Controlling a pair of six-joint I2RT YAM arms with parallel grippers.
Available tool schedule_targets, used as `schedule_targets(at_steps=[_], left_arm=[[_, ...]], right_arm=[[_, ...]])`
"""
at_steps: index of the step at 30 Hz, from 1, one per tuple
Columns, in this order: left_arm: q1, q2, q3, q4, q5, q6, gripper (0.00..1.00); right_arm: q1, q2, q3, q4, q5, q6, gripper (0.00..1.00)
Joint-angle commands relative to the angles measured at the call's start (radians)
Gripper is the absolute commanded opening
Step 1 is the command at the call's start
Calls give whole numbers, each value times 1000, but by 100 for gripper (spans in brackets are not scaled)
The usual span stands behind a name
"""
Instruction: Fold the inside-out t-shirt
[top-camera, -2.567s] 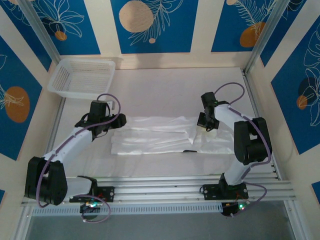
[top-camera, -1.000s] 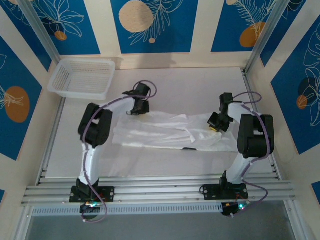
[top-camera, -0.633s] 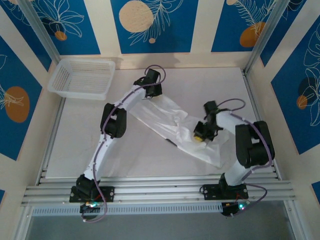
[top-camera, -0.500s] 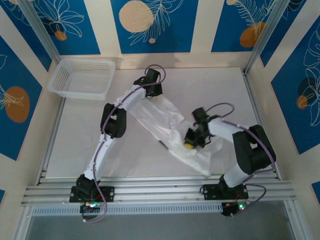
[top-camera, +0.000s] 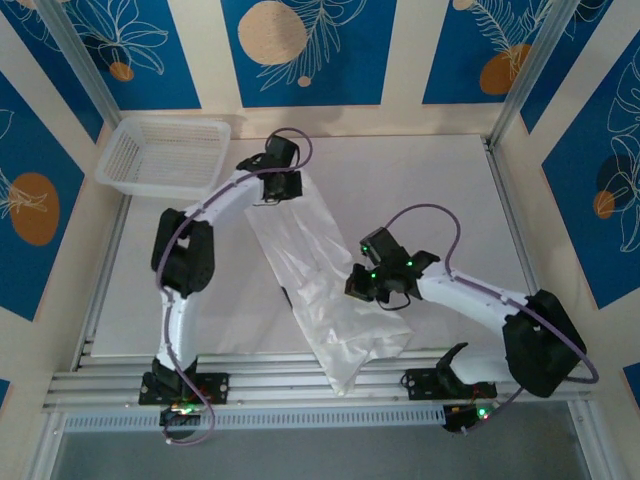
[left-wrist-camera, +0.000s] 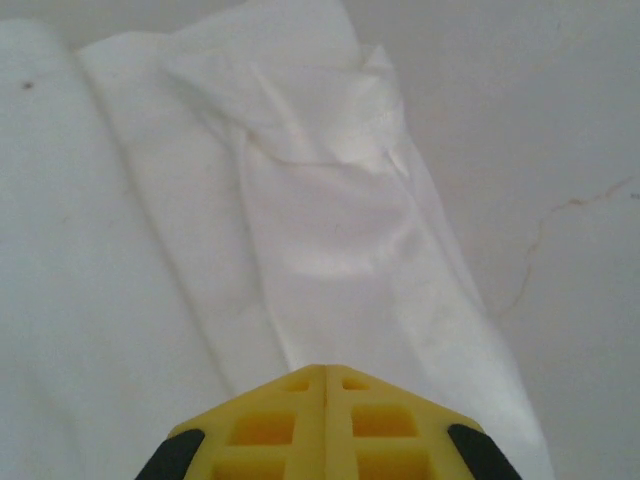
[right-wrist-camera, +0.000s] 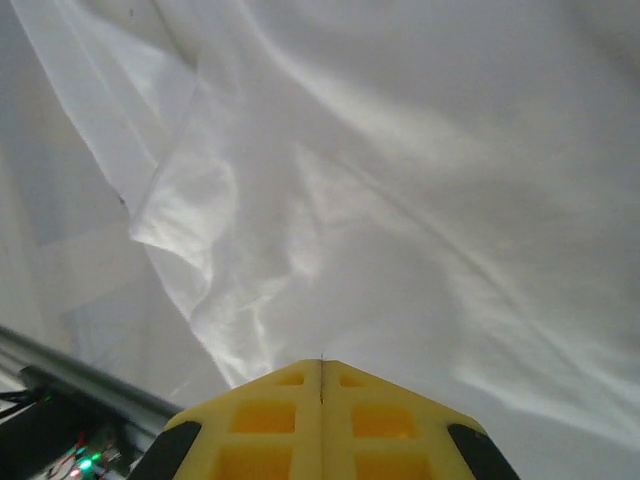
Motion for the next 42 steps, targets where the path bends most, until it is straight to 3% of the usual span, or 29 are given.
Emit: schedule_targets(at_steps=[1, 4, 13, 17, 22, 25, 28, 30, 34, 35, 38, 42], left_arm=[[17, 21, -84, 14, 12, 34, 0], [19, 93, -29, 4, 48, 34, 0], [36, 355, 217, -84, 12, -88, 0], [57, 519, 393, -134, 93, -211, 0], [62, 722, 704, -98, 172, -323, 0], [85, 827, 871, -2, 198, -393, 0], [116, 866, 892, 217, 247, -471, 0], [132, 862, 895, 318, 249, -484, 0], [149, 777, 898, 341, 245, -404, 0], [151, 739, 892, 330, 248, -365, 3], [156, 579, 795, 327, 282, -277, 25], [159, 230, 374, 492, 315, -236, 41]], right_arm=[[4, 0, -27, -62, 83, -98, 0], [4, 20, -36, -28, 72, -117, 0], [19, 109, -7, 19, 102, -96, 0], [39, 172, -4, 67, 202, -21, 0], [43, 283, 40, 166, 183, 25, 0], [40, 373, 103, 217, 143, 30, 0], [45, 486, 166, 304, 82, 61, 0], [56, 572, 206, 391, 35, 111, 0], [64, 666, 302, 447, -34, 156, 0], [65, 657, 323, 426, -32, 151, 0], [81, 555, 335, 367, 16, 99, 0], [123, 334, 242, 294, 165, 29, 5]])
